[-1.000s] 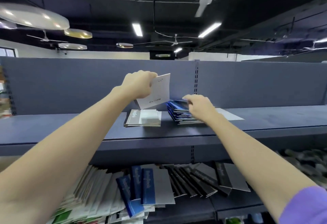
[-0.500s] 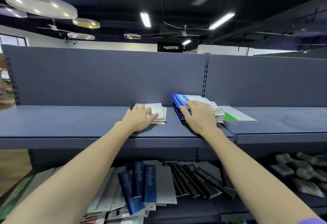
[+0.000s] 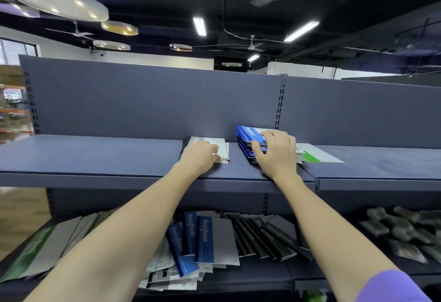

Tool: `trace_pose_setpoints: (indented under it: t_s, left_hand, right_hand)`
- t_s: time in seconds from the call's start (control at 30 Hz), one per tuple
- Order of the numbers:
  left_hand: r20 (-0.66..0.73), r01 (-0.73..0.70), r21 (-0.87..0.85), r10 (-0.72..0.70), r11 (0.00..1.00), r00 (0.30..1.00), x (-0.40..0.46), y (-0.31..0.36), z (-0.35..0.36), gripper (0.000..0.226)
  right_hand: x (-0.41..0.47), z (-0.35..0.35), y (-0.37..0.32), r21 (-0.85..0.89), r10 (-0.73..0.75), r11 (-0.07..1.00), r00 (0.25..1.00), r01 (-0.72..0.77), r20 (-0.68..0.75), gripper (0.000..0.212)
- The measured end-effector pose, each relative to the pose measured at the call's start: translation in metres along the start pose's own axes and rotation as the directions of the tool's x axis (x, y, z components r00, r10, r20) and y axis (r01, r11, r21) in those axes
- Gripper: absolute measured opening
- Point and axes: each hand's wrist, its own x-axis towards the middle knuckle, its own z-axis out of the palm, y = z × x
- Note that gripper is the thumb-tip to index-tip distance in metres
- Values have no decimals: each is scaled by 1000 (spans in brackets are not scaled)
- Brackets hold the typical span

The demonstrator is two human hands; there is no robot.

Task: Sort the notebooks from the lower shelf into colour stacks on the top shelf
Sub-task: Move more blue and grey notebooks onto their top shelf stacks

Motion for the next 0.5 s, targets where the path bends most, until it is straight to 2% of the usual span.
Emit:
trace_pose_setpoints:
  t_s: [0.07,0.17,0.23,0.3,0.4,0.5]
  left_hand:
    - [-37,-33,-95,30,995,999,-10,16,-1,30]
    - [-133,-209,-109,194,972,972,-28,42,-6,32]
    - [-226,-327,-72,304,942,926,-39,59,-10,28]
    - [-286,-416,-86,377,905,881,-50,76,-12,24]
    - [-244,-531,-101,497,841,833,-76,105,1,19]
    - [-54,-578,-86,576,811,816,-104,126,33,19]
  right_hand:
    - [-9,-9,-3,37,11,999,998,-8,-68,39]
    - [-33,-27,-3,138,-9,990,991,27,-132,22]
    - [-56,-39,1,185,-14,982,993,35,-116,10]
    - [-79,-49,7,220,11,976,997,6,-77,8]
    - [-125,-58,20,212,96,973,995,-97,13,7]
    - [-178,-59,34,148,191,962,954,-229,232,2]
